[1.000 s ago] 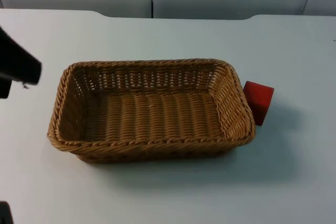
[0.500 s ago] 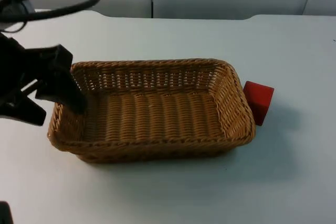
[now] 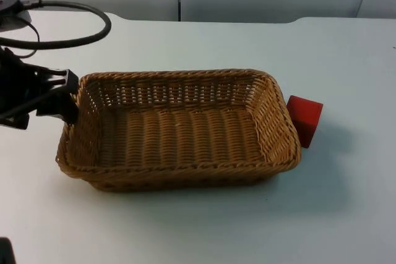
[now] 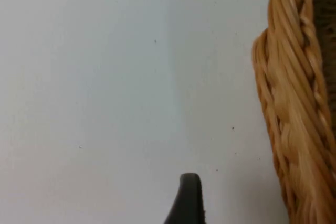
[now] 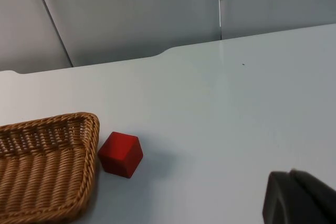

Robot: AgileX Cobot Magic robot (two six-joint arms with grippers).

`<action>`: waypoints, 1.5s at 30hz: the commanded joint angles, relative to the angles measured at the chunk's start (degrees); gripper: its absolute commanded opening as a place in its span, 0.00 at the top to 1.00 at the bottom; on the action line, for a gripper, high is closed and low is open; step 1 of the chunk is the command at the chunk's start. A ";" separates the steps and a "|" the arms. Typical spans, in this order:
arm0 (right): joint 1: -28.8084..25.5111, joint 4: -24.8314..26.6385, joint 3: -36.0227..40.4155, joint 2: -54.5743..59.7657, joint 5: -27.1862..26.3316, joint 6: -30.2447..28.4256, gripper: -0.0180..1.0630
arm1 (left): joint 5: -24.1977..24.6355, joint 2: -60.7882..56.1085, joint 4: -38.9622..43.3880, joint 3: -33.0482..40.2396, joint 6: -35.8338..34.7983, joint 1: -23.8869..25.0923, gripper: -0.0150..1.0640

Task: Pick up the basket with the left hand and place the cube into the basket with the right hand.

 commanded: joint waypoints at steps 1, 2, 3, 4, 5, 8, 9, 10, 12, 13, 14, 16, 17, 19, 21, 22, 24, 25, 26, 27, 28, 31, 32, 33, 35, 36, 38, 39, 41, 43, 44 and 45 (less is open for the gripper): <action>-0.47 0.37 0.23 -0.20 -0.82 -0.20 0.99 | -1.08 -0.10 -1.04 -0.18 0.22 -0.44 0.34; -0.47 0.37 0.23 -0.20 -0.82 -0.20 0.99 | -1.21 -0.10 -1.53 -0.18 0.22 -0.44 0.34; -0.47 0.37 0.23 -0.20 -0.82 -0.20 0.99 | -1.51 -0.10 -1.94 -0.18 0.22 -0.44 0.34; -0.47 0.37 0.23 -0.20 -0.82 -0.20 0.99 | -1.58 -0.10 -2.05 -0.43 0.22 -0.44 0.34; -0.47 0.37 0.23 -0.20 -0.82 -0.20 0.99 | -1.27 0.03 -2.16 -0.85 0.22 -0.44 0.34; -0.47 0.37 0.23 -0.20 -0.82 -0.20 0.99 | 0.19 1.40 -3.92 -2.20 0.22 -0.44 0.34; -0.47 0.37 0.23 -0.20 -0.82 -0.20 0.99 | 1.35 2.25 -4.05 -3.10 0.22 -0.44 0.34; -0.47 0.37 0.23 -0.20 -0.82 -0.20 0.99 | 2.86 3.57 -4.20 -4.17 0.22 -0.44 0.34; -0.47 0.37 0.23 -0.20 -0.82 -0.20 0.99 | 4.06 5.02 -4.68 -5.03 0.22 -0.44 0.34; -0.47 0.37 0.23 -0.20 -0.82 -0.20 0.99 | 5.02 6.41 -4.80 -6.02 0.22 -0.44 0.34; -0.47 0.37 0.23 -0.20 -0.82 -0.20 0.99 | 5.59 7.53 -5.03 -6.81 0.22 -0.44 0.34; -0.47 0.37 0.23 -0.20 -0.82 -0.20 0.99 | 5.81 9.94 -5.74 -7.75 0.22 -0.44 0.34; -0.47 0.37 0.23 -0.20 -0.82 -0.20 0.99 | 5.81 10.79 -5.74 -8.09 0.22 -0.44 0.37; -0.47 0.37 0.23 -0.20 -0.82 -0.20 0.99 | 5.47 11.53 -6.52 -8.26 0.22 -0.44 0.42; -0.47 0.37 0.23 -0.20 -0.82 -0.20 0.99 | 4.91 12.64 -7.20 -8.80 0.22 -0.44 0.67; -0.47 0.37 0.23 -0.20 -0.82 -0.20 0.99 | 4.77 12.75 -7.81 -8.90 0.22 -0.44 0.84; -0.47 0.37 0.23 -0.20 -0.82 -0.20 0.99 | 4.42 12.75 -7.96 -8.90 0.22 -0.44 0.99; -0.47 0.37 0.23 -0.20 -0.82 -0.20 0.99 | 4.23 12.75 -7.96 -9.31 0.40 -0.44 0.99; -0.47 0.37 0.23 -0.20 -0.82 -0.20 0.99 | 4.88 12.75 -8.07 -9.60 -0.02 -0.44 0.99; -0.47 0.37 0.23 -0.20 -0.82 -0.20 0.99 | 5.57 12.75 -8.07 -10.06 -0.53 -0.44 0.99; -0.47 0.37 0.23 -0.20 -0.82 -0.20 0.99 | 5.57 12.75 -8.07 -10.06 -0.53 -0.44 0.99; -0.47 0.37 0.23 -0.20 -0.82 -0.20 0.99 | 6.83 11.70 -8.23 -11.31 -1.94 -0.44 0.99; -0.47 0.37 0.23 -0.20 -0.82 -0.20 0.99 | 7.08 11.18 -8.23 -11.56 -1.94 -0.44 0.99; -0.47 0.37 0.23 -0.20 -0.82 -0.20 0.99 | 7.23 10.35 -8.23 -11.54 -2.95 -0.44 0.99; -0.47 0.37 0.23 -0.20 -0.82 -0.20 0.99 | 7.99 9.23 -8.23 -11.54 -3.32 -0.44 0.99; -0.47 0.37 0.23 -0.20 -0.82 -0.20 0.99 | 8.56 8.32 -8.23 -11.54 -3.32 -0.44 0.99; -0.47 0.37 0.23 -0.20 -0.82 -0.20 0.99 | 9.39 7.30 -8.23 -11.54 -3.43 -0.44 0.99; -0.47 0.37 0.23 -0.20 -0.82 -0.20 0.99 | 10.64 6.20 -8.23 -11.54 -3.99 -0.44 0.99; -0.47 0.37 0.23 -0.20 -0.82 -0.20 0.99 | 12.26 3.98 -7.88 -11.54 -5.27 -0.44 0.99; -0.47 0.37 0.23 -0.20 -0.82 -0.20 0.99 | 13.28 1.73 -7.13 -11.54 -6.34 -0.44 0.99; -0.47 0.37 0.23 -0.20 -0.82 -0.20 0.99 | 13.28 1.73 -7.13 -11.54 -6.34 -0.44 0.99; -0.47 0.37 0.23 -0.20 -0.82 -0.20 0.99 | 13.57 0.57 -6.12 -11.54 -7.64 -0.44 0.99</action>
